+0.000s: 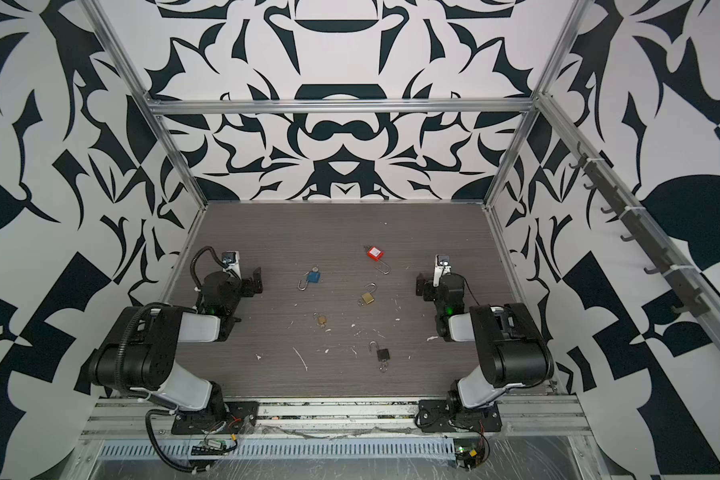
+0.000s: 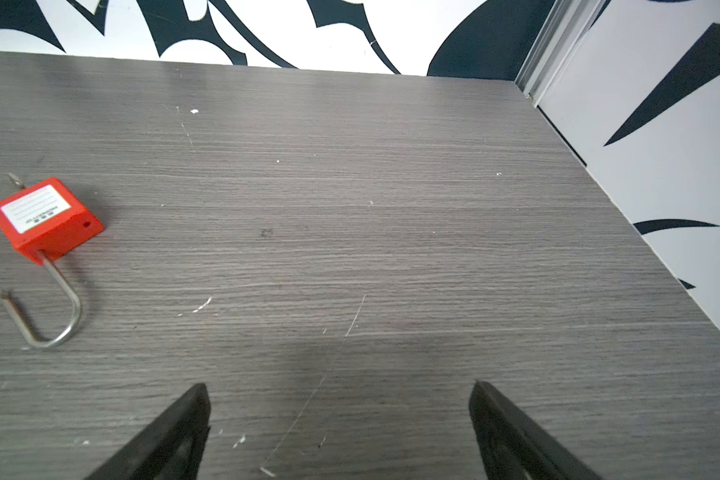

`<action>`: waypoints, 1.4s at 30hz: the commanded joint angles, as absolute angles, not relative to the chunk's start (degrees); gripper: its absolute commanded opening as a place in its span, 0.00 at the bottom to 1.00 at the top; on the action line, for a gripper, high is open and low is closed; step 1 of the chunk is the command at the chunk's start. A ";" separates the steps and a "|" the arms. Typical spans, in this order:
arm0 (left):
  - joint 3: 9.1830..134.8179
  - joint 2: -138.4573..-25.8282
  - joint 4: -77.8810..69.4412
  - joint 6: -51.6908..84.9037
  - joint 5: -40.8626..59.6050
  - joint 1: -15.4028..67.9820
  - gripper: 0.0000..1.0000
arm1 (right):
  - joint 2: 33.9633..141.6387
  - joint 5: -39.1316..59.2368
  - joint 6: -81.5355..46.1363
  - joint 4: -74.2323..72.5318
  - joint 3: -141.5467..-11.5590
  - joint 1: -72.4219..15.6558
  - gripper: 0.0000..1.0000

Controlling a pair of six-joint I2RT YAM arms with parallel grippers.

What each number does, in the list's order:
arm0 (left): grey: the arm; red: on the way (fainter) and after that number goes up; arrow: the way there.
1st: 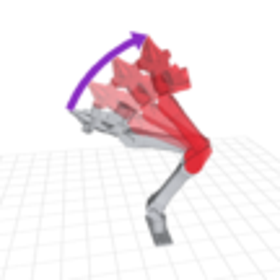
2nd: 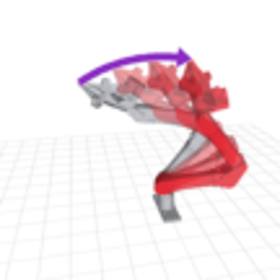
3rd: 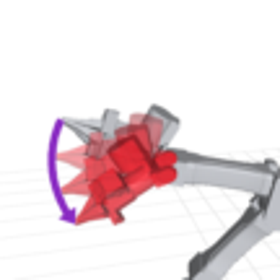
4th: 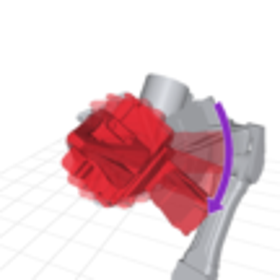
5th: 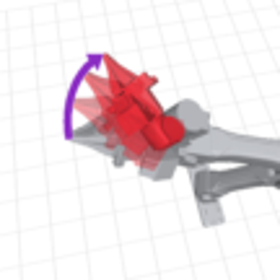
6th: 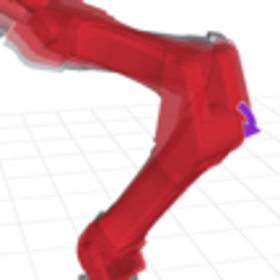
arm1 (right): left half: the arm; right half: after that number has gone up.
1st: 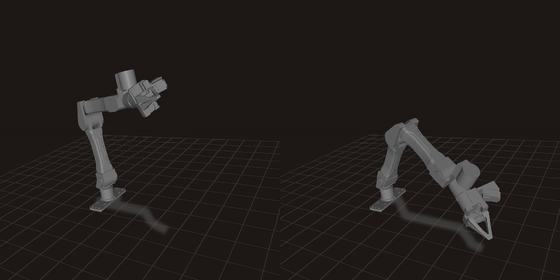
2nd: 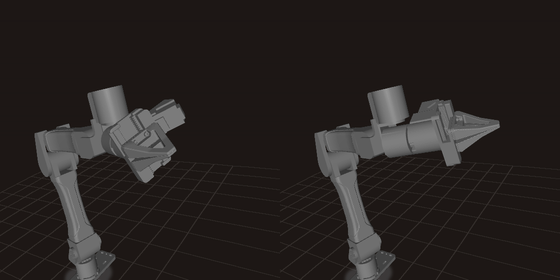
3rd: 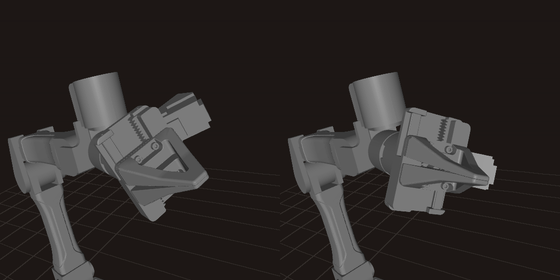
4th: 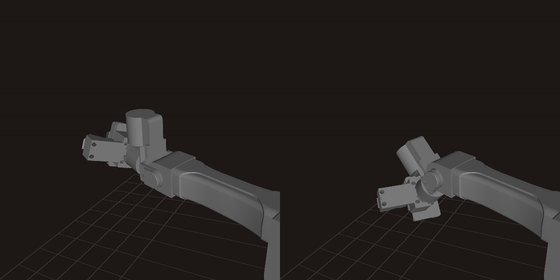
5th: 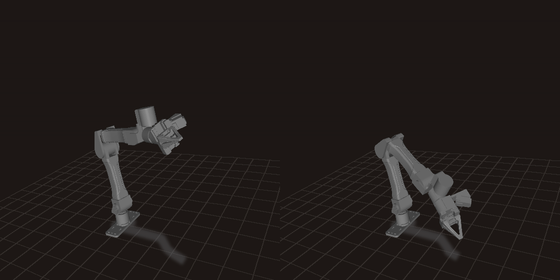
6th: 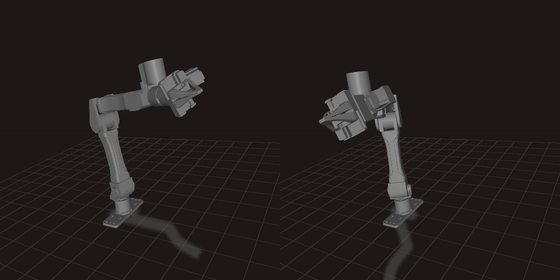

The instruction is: Lock with the key

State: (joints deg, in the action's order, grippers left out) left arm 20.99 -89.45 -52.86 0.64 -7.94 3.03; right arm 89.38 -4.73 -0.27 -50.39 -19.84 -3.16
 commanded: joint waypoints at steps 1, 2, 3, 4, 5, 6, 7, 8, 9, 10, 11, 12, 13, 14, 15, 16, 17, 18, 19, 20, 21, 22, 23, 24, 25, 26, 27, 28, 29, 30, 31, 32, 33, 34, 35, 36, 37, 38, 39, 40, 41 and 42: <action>20.52 -89.58 -54.33 1.21 -8.38 3.21 0.99 | 88.88 -3.65 -0.65 -51.80 -20.48 -2.77 0.99; 20.52 -89.60 -54.32 1.22 -8.35 3.20 0.99 | 88.75 -3.69 -0.70 -51.60 -20.47 -2.81 0.99; 20.53 -89.59 -54.32 1.23 -8.39 3.18 0.99 | 88.69 -3.69 -0.74 -51.41 -20.48 -2.81 1.00; 20.51 -89.57 -54.32 1.21 -8.35 3.22 0.99 | 88.71 -3.74 -0.71 -51.57 -20.48 -2.75 1.00; 20.54 -89.58 -54.32 1.18 -8.36 3.24 0.99 | 88.82 -3.74 -0.71 -51.67 -20.37 -2.77 0.99; 20.49 -89.62 -54.38 1.16 -8.37 3.24 0.99 | 88.78 -3.69 -0.70 -51.61 -20.36 -2.76 1.00; 20.49 -89.57 -54.32 1.23 -8.36 3.17 0.99 | 88.78 -3.71 -0.72 -51.67 -20.48 -2.79 1.00; 20.49 -89.63 -54.32 1.19 -8.35 3.20 0.99 | 88.83 -3.69 -0.74 -51.66 -20.48 -2.77 1.00; 20.48 -89.59 -54.32 1.23 -8.40 3.20 0.99 | 88.83 -3.69 -0.75 -51.60 -20.47 -2.80 1.00; 20.51 -89.62 -54.32 1.23 -8.42 3.18 0.99 | 88.79 -3.69 -0.74 -51.59 -20.41 -2.81 1.00; 20.52 -89.61 -54.33 1.22 -8.35 3.22 0.99 | 88.77 -3.74 -0.77 -51.59 -20.45 -2.76 1.00; 20.53 -89.62 -54.38 1.30 -8.38 3.24 0.99 | 88.78 -3.70 -0.76 -51.59 -20.48 -2.81 1.00; 20.55 -89.60 -54.32 1.26 -8.37 3.24 0.99 | 88.78 -3.69 -0.77 -51.58 -20.48 -2.79 0.99; 20.54 -89.57 -54.32 1.22 -8.35 3.20 0.99 | 88.78 -3.70 -0.73 -51.64 -20.49 -2.75 1.00; 20.54 -89.63 -54.32 1.21 -8.39 3.23 0.99 | 88.85 -3.69 -0.72 -51.59 -20.48 -2.78 1.00; 20.57 -89.58 -54.32 1.23 -8.40 3.22 0.99 | 88.83 -3.69 -0.70 -51.59 -20.48 -2.78 0.99; 20.57 -89.63 -54.34 1.23 -8.36 3.25 0.99 | 88.78 -3.74 -0.70 -51.59 -20.48 -2.78 0.99; 20.57 -89.61 -54.32 1.22 -8.37 3.18 0.99 | 88.82 -3.69 -0.72 -51.59 -20.48 -2.78 1.00; 20.57 -89.64 -54.23 1.00 -8.00 3.21 0.99 | 88.85 -3.69 -0.71 -51.59 -20.48 -2.81 1.00; 20.57 -89.65 -54.24 1.04 -8.11 3.14 0.99 | 88.80 -3.69 -0.74 -51.59 -20.48 -2.80 1.00; 20.61 -89.67 -54.25 1.03 -8.26 3.18 0.99 | 88.78 -3.70 -0.73 -51.59 -20.47 -2.80 1.00; 20.61 -89.70 -54.23 1.04 -8.17 3.19 0.99 | 88.86 -3.69 -0.74 -51.53 -20.55 -2.80 0.99; 20.68 -89.67 -54.08 0.91 -8.10 3.14 0.99 | 88.79 -3.69 -0.70 -51.49 -20.57 -2.80 1.00; 20.74 -89.80 -54.12 0.96 -8.23 3.17 0.99 | 88.85 -3.69 -0.71 -51.50 -20.57 -2.80 1.00; 20.74 -89.78 -54.06 1.03 -8.24 3.22 0.99 | 88.78 -3.74 -0.76 -51.59 -20.57 -2.79 1.00; 20.79 -89.75 -53.97 1.00 -8.25 3.15 0.99 | 88.81 -3.70 -0.75 -51.49 -20.55 -2.78 0.99; 20.81 -89.77 -53.98 1.05 -8.21 3.11 0.99 | 88.78 -3.69 -0.75 -51.59 -20.48 -2.73 0.99; 20.84 -89.77 -53.97 1.05 -8.26 3.16 0.99 | 88.84 -3.69 -0.78 -51.59 -20.43 -2.81 1.00; 20.85 -89.80 -53.88 0.98 -8.18 3.16 0.99 | 88.84 -3.69 -0.75 -51.59 -20.48 -2.73 0.99; 20.92 -89.91 -53.88 1.01 -8.19 3.11 0.99 | 88.77 -3.69 -0.73 -51.59 -20.48 -2.75 1.00; 20.96 -89.90 -53.80 0.98 -8.26 3.18 0.99 | 88.77 -3.69 -0.70 -51.59 -20.45 -2.81 1.00; 21.01 -89.83 -53.62 1.12 -8.26 3.09 0.99 | 88.79 -3.71 -0.77 -51.57 -20.48 -2.79 1.00; 21.03 -89.87 -53.61 1.14 -8.34 3.15 0.99 | 88.73 -3.69 -0.73 -51.62 -20.42 -2.80 0.99; 21.01 -89.87 -53.61 1.12 -8.26 3.16 0.99 | 88.68 -3.69 -0.70 -51.68 -20.33 -2.77 1.00; 21.06 -89.84 -53.61 1.11 -8.26 3.12 0.99 | 88.68 -3.69 -0.70 -51.68 -20.39 -2.74 1.00; 21.02 -89.90 -53.62 1.12 -8.27 3.19 0.99 | 88.75 -3.71 -0.75 -51.63 -20.37 -2.78 1.00; 21.01 -89.85 -53.61 1.12 -8.28 3.15 0.99 | 88.69 -3.76 -0.70 -51.63 -20.39 -2.78 0.99; 21.01 -89.83 -53.61 1.11 -8.26 3.18 0.99 | 88.70 -3.69 -0.72 -51.63 -20.31 -2.74 0.99; 21.01 -89.87 -53.68 1.14 -8.26 3.18 0.99 | 88.75 -3.81 -0.75 -51.73 -20.37 -2.81 0.99; 20.92 -89.82 -53.79 1.13 -8.26 3.19 0.99 | 88.61 -4.63 -1.10 -52.08 -20.06 -2.78 0.99; 20.93 -89.69 -53.83 1.13 -8.34 3.17 0.99 | 88.51 -5.79 -1.59 -52.88 -19.71 -2.73 1.00; 20.79 -89.60 -53.88 1.18 -8.39 3.25 0.99 | 88.19 -6.52 -1.84 -53.92 -19.24 -2.76 0.99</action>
